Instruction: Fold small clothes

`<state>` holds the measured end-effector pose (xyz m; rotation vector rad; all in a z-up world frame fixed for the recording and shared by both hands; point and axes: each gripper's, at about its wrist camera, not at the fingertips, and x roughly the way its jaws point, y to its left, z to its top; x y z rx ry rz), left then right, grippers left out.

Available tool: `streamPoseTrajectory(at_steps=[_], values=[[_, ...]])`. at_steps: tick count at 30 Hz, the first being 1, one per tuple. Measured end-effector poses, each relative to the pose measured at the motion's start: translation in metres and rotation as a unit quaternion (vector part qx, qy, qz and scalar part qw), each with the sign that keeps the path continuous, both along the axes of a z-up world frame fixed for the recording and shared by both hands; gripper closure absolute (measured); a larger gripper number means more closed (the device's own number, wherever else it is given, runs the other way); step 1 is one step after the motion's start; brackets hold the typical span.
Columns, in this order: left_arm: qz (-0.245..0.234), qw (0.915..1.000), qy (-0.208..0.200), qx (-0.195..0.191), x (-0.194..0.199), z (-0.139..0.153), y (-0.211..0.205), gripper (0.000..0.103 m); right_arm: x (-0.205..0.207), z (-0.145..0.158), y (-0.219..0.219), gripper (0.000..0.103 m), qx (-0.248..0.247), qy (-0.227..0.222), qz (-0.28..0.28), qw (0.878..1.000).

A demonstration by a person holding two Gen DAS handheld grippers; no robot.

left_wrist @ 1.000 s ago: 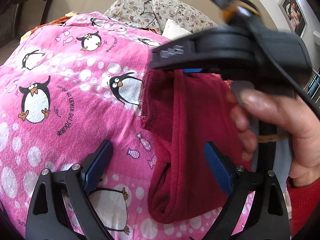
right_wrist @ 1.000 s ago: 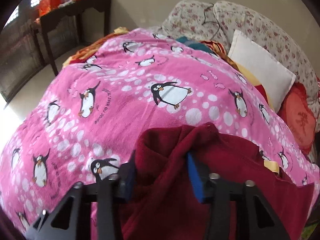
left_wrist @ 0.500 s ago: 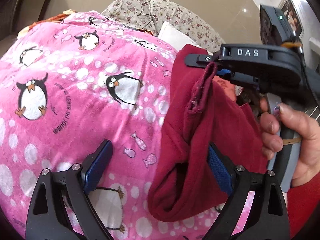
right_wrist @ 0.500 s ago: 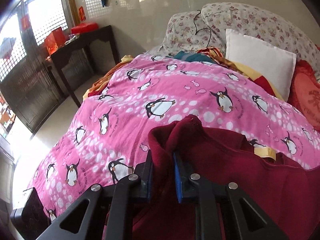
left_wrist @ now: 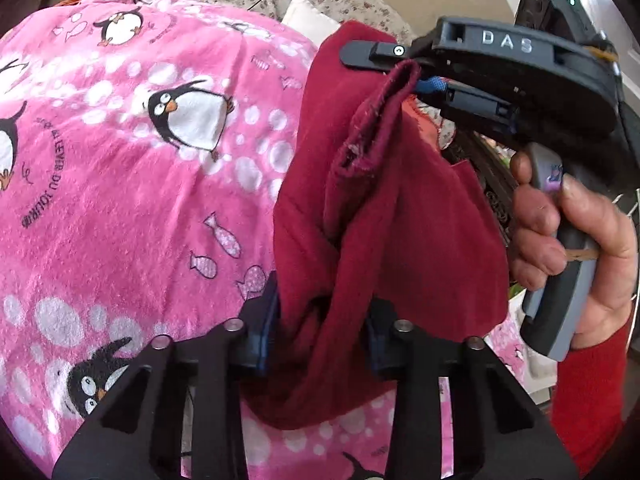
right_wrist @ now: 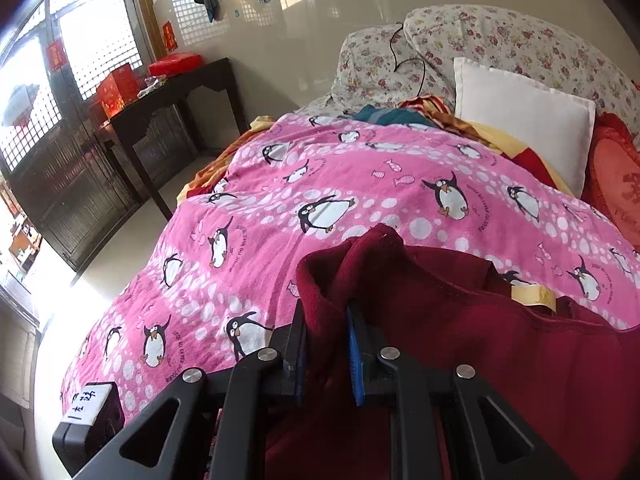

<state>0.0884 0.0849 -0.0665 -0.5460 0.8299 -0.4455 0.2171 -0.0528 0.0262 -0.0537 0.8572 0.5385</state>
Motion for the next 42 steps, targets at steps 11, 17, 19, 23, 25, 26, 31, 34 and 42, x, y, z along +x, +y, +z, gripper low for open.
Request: streamPoseTrajectory(at_steps=[11,17,19,23,25,26,31,34,42], values=[[-0.057,0.9916,-0.099,0.06,-0.034,0.067,-0.052,0.082,-0.031,0.052,-0.054,0.089,0.017,-0.048,-0.005,0.999],[-0.121,0.9836,-0.117,0.067,-0.03,0.098,-0.112,0.083,-0.05,0.081,-0.132,0.09,0.012,-0.077,-0.043,0.996],[-0.143,0.9793,-0.123,0.074,-0.03,0.104,-0.138,0.083,-0.052,0.083,-0.158,0.09,0.009,-0.081,-0.06,0.995],[-0.183,0.9715,-0.126,0.083,-0.018,0.105,-0.191,0.083,-0.052,0.076,-0.222,0.09,0.014,-0.076,-0.106,0.991],[-0.198,0.9687,-0.118,0.091,-0.011,0.099,-0.213,0.082,-0.048,0.066,-0.246,0.09,0.003,-0.071,-0.127,0.989],[-0.204,0.9683,-0.108,0.095,-0.005,0.092,-0.227,0.082,-0.044,0.057,-0.256,0.09,-0.004,-0.063,-0.136,0.989],[-0.212,0.9684,-0.068,0.113,0.02,0.062,-0.261,0.083,-0.017,0.001,-0.286,0.09,-0.035,-0.013,-0.173,0.984],[-0.203,0.9733,-0.058,0.09,0.017,0.064,-0.255,0.081,-0.012,-0.005,-0.302,0.079,0.004,-0.014,-0.179,0.984],[-0.176,0.9566,-0.145,0.182,-0.022,0.105,-0.212,0.044,-0.058,0.039,-0.318,0.061,0.016,-0.049,-0.171,0.984]])
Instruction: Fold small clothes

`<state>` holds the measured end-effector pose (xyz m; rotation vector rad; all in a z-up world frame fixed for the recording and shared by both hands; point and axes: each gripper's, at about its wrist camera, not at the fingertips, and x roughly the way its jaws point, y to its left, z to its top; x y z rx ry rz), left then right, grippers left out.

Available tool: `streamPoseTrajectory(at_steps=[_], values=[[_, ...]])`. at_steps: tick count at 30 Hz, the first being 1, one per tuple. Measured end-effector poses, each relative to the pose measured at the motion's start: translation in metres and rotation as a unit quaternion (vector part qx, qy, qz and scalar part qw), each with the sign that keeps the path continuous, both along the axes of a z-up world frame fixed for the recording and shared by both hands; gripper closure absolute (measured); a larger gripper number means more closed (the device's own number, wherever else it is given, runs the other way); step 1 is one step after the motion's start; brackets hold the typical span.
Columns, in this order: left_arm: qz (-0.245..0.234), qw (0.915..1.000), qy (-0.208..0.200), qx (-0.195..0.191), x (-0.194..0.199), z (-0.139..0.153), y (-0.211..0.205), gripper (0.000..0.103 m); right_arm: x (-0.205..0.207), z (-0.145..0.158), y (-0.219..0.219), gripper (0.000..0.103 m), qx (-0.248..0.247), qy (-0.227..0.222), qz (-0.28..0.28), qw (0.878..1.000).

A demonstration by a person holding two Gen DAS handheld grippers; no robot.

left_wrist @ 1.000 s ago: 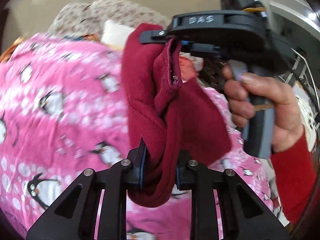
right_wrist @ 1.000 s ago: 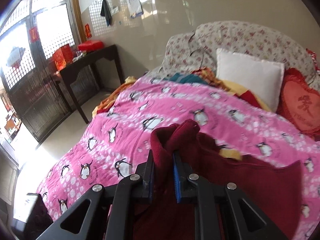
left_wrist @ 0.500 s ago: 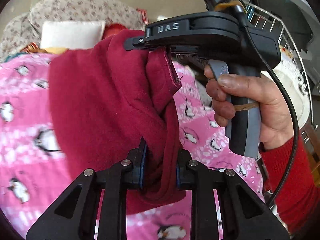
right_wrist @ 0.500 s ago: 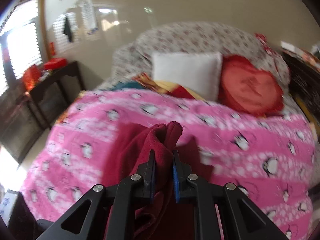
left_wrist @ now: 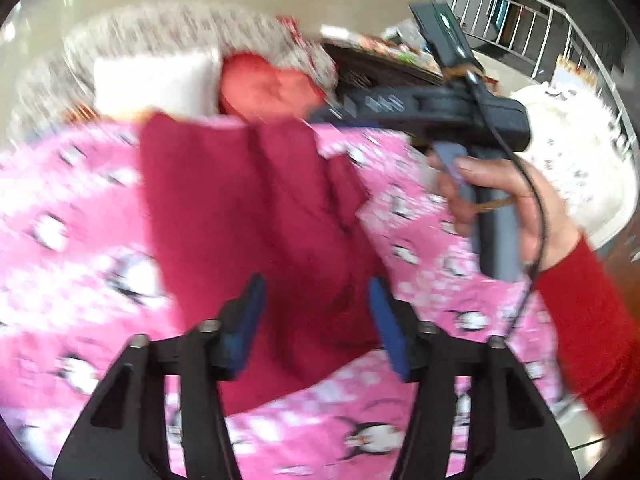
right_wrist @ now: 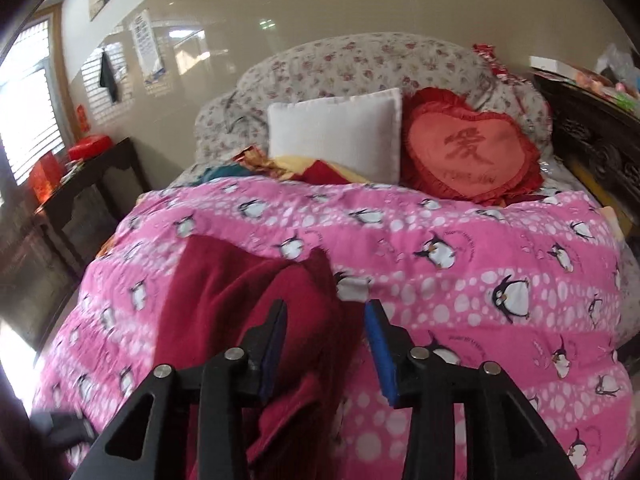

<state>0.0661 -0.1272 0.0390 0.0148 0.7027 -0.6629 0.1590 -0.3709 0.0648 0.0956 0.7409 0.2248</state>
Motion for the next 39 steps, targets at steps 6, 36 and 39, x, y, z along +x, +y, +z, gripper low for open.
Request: streamPoseTrajectory(at_steps=[6,36,39], values=[[0.058,0.9975,-0.02,0.035,0.009,-0.012,0.004,0.044,0.028,-0.03,0.027,0.067,-0.025,0.038,0.003,0.999],[0.116,0.9915,0.03,0.05,0.014,-0.057,0.017,0.034,-0.091,-0.057,0.041,0.086,-0.033,0.034,0.064,0.997],[0.116,0.9909,0.044,0.052,0.017,-0.064,0.014,0.034,-0.079,-0.086,0.031,0.087,-0.028,0.065,0.045,0.996]])
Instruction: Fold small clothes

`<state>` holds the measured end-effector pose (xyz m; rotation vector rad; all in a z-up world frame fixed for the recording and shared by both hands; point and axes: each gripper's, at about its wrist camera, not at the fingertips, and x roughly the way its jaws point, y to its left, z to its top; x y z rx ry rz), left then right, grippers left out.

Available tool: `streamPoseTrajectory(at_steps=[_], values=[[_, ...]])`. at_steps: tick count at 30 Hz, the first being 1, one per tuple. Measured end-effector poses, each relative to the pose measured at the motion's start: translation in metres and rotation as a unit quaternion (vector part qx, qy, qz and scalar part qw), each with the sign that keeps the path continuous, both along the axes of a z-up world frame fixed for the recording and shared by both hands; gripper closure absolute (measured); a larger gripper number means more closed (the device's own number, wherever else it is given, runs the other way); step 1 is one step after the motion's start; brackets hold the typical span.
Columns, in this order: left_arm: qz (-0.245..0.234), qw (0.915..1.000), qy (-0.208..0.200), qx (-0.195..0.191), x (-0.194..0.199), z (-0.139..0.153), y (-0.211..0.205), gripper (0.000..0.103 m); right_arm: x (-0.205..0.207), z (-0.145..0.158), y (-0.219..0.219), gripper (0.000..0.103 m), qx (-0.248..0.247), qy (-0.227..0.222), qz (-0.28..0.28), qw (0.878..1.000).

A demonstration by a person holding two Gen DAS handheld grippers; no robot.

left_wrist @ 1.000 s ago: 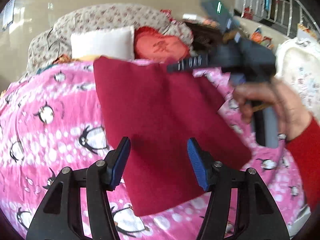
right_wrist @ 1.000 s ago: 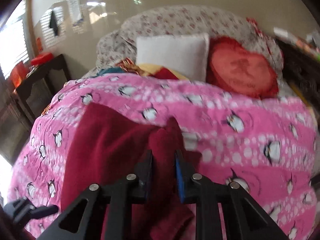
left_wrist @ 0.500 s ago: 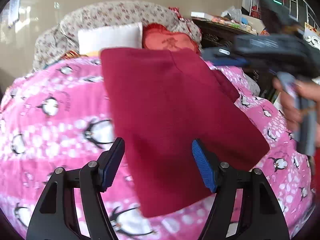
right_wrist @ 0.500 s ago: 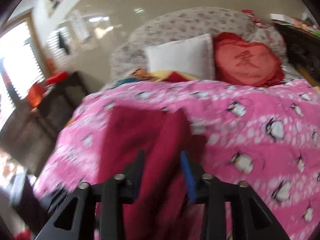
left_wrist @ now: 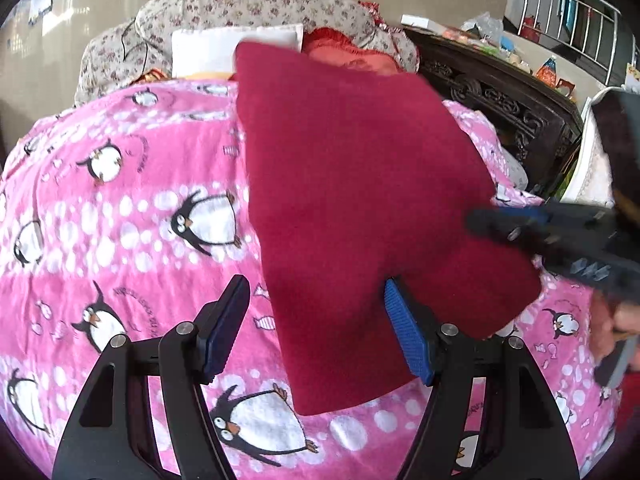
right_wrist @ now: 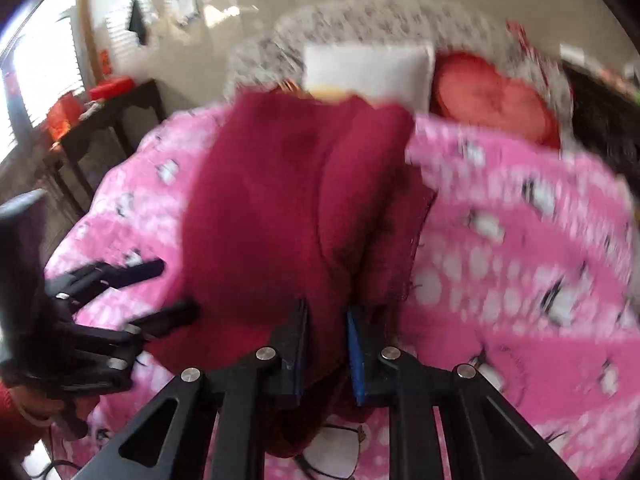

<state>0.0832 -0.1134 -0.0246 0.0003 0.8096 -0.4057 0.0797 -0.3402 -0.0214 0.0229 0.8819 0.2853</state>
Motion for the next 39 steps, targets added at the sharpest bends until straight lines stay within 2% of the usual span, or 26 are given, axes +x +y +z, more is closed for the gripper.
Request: streamPoseTrajectory(at_steps=[2,5,7,9,12,18,24,27,30,33,39], values=[[0.004,1.0,0.005,0.003,0.001,-0.003,-0.002,0.034,0.001,-0.005,-0.011,0.087,0.047,0.001,-0.013,0.999],[0.009,1.0,0.003,-0.003,-0.003,0.002,0.0,0.034,-0.01,0.007,-0.022,0.084,0.095,-0.009,-0.029,0.995],[0.014,0.9999,-0.001,0.0,-0.005,0.006,0.001,0.034,-0.02,0.018,-0.021,0.081,0.088,-0.024,-0.038,0.995],[0.019,0.9998,-0.01,0.004,-0.007,0.011,0.001,0.034,-0.033,0.031,-0.007,0.081,0.045,-0.049,-0.031,0.997],[0.029,0.9994,-0.019,0.006,-0.006,0.017,0.002,0.034,-0.045,0.043,0.007,0.081,0.022,-0.072,-0.015,0.997],[0.033,0.9994,-0.013,0.003,0.01,0.02,-0.002,0.034,-0.023,0.047,0.015,0.081,0.011,-0.09,-0.009,0.996],[0.021,0.9997,-0.009,0.007,0.023,0.019,-0.007,0.03,0.033,0.018,0.002,0.081,0.031,-0.046,-0.019,0.998],[0.022,0.9997,-0.007,0.005,0.027,0.017,-0.006,0.025,0.039,0.014,0.002,0.081,0.029,-0.049,-0.015,0.998],[0.024,0.9997,0.005,-0.008,0.031,0.014,-0.002,0.023,0.038,0.017,0.004,0.081,0.022,-0.044,-0.012,0.999],[0.03,0.9988,0.024,-0.031,0.029,0.017,0.006,0.023,0.025,0.027,0.001,0.078,0.042,-0.046,-0.014,0.998],[0.045,0.9972,0.02,-0.056,0.025,0.029,0.024,0.023,-0.012,0.034,0.003,0.074,0.026,-0.059,-0.022,0.998]])
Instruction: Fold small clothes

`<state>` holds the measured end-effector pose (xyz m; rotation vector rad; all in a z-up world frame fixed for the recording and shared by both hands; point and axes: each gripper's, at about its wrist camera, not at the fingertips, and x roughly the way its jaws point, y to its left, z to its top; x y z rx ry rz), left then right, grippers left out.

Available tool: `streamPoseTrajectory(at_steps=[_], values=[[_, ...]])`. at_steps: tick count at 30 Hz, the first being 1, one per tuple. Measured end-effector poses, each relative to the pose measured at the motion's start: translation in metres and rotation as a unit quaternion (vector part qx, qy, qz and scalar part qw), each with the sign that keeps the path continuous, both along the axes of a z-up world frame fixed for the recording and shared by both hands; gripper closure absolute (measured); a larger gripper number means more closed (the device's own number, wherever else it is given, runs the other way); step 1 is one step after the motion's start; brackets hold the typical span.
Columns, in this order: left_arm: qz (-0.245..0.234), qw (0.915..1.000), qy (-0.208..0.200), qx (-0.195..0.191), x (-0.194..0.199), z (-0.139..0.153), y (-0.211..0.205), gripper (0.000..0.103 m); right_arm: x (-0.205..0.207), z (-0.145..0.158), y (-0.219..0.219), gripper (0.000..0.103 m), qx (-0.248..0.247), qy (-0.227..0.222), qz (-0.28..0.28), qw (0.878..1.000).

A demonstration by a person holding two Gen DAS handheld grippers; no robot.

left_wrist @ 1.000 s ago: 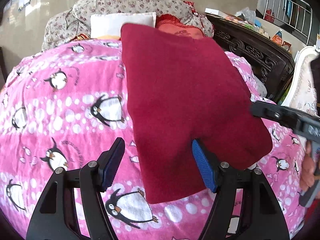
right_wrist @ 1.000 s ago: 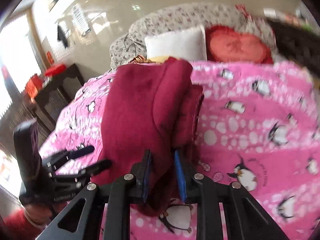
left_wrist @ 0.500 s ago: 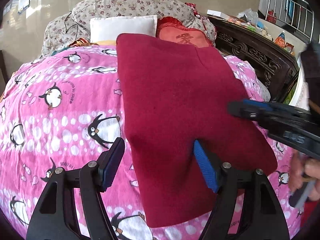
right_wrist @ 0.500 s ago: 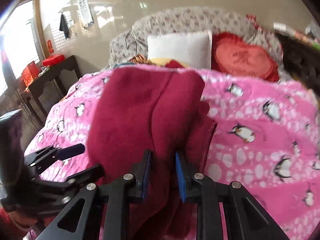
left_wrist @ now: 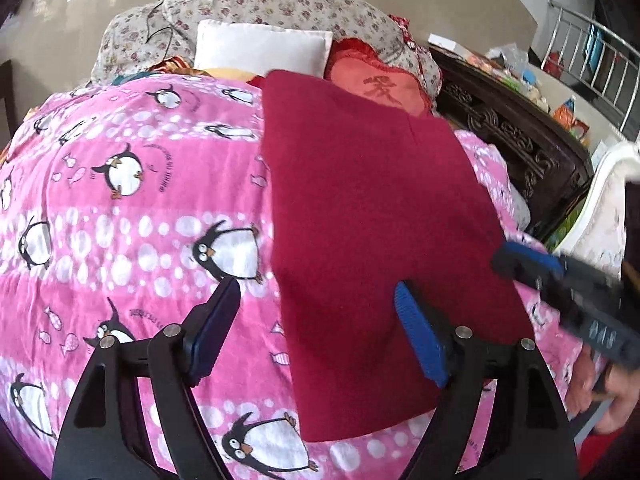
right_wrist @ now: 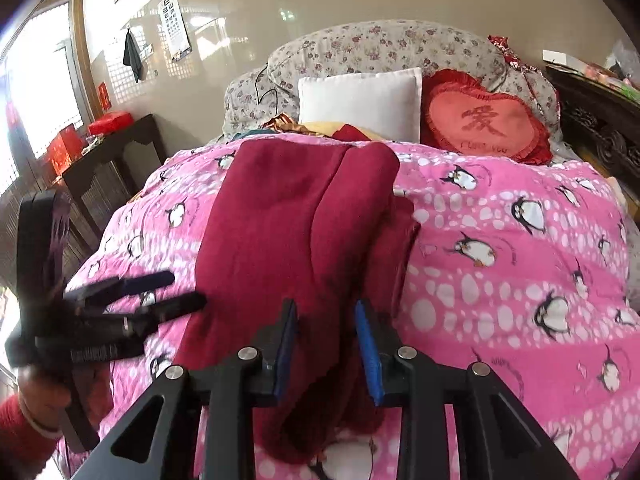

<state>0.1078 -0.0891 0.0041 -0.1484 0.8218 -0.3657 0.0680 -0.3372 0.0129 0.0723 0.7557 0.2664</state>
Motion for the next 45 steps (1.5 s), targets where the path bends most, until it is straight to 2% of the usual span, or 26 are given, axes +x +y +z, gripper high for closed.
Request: streamPoseTrajectory(at_steps=[4,5,7,9,10,11,12,13,14,19,21,23,27,28,29,31,32,35,40,45], values=[[0.015,0.9989,0.018,-0.04,0.008,-0.001,0.008,0.023,-0.001,-0.009,-0.001,0.071,-0.005,0.009,-0.001,1.0],[0.018,0.9987,0.019,-0.044,0.01,-0.001,0.009,0.023,0.003,-0.015,-0.002,0.066,-0.005,0.017,-0.005,1.0],[0.018,0.9985,0.023,-0.046,0.014,-0.002,0.007,0.023,0.011,-0.028,-0.005,0.064,0.002,0.04,-0.006,0.999],[0.008,0.9981,0.025,-0.055,0.018,-0.001,0.006,0.023,0.01,-0.027,-0.011,0.064,0.024,0.032,-0.003,0.999],[0.004,0.9978,0.025,-0.061,0.02,0.0,0.006,0.023,0.007,-0.023,-0.016,0.06,0.038,0.021,-0.003,0.999],[-0.001,0.9972,0.023,-0.071,0.024,0.001,0.007,0.023,0.004,-0.018,-0.022,0.05,0.049,0.006,-0.01,0.999],[-0.001,0.9969,0.022,-0.076,0.026,0.003,0.008,0.023,0.002,-0.015,-0.025,0.045,0.05,-0.006,-0.018,0.999],[-0.001,0.9966,0.019,-0.081,0.029,0.004,0.008,0.023,0.002,-0.014,-0.029,0.031,0.051,-0.015,-0.026,0.998],[-0.003,0.9963,0.016,-0.085,0.034,0.005,0.007,0.022,0.005,-0.014,-0.032,0.024,0.056,-0.017,-0.032,0.998],[-0.023,0.9929,0.039,-0.11,0.055,-0.003,0.001,0.022,0.031,-0.029,-0.045,0.024,0.129,0.009,-0.007,0.992],[-0.029,0.9896,0.055,-0.13,0.064,-0.01,0.001,0.017,0.042,-0.036,-0.043,0.024,0.149,0.023,0.017,0.988],[-0.028,0.9883,0.059,-0.138,0.07,-0.014,0.001,0.012,0.05,-0.038,-0.034,0.024,0.149,0.028,0.029,0.988],[-0.043,0.985,0.064,-0.155,0.079,-0.022,-0.003,0.012,0.06,-0.041,-0.023,0.024,0.145,0.021,0.036,0.989],[-0.045,0.9838,0.066,-0.161,0.08,-0.024,-0.003,0.012,0.059,-0.041,-0.02,0.029,0.139,0.017,0.035,0.989],[-0.048,0.9829,0.068,-0.164,0.081,-0.026,-0.004,0.014,0.058,-0.042,-0.018,0.04,0.129,0.013,0.032,0.991],[-0.057,0.9828,0.067,-0.162,0.079,-0.025,-0.006,0.021,0.054,-0.04,-0.017,0.051,0.118,0.006,0.026,0.993],[-0.06,0.9837,0.061,-0.158,0.076,-0.022,-0.007,0.026,0.052,-0.039,-0.02,0.055,0.127,0.004,0.024,0.992],[-0.077,0.9832,0.057,-0.155,0.065,-0.007,-0.004,0.035,0.041,-0.028,-0.019,0.058,0.135,0.004,0.029,0.99],[-0.085,0.9818,0.068,-0.156,0.031,0.023,0.017,0.036,0.006,0.002,-0.003,0.058,0.158,0.005,0.052,0.986],[-0.09,0.9812,0.092,-0.144,-0.021,0.042,0.04,0.036,-0.045,0.018,0.023,0.058,0.171,0.032,0.073,0.982]])
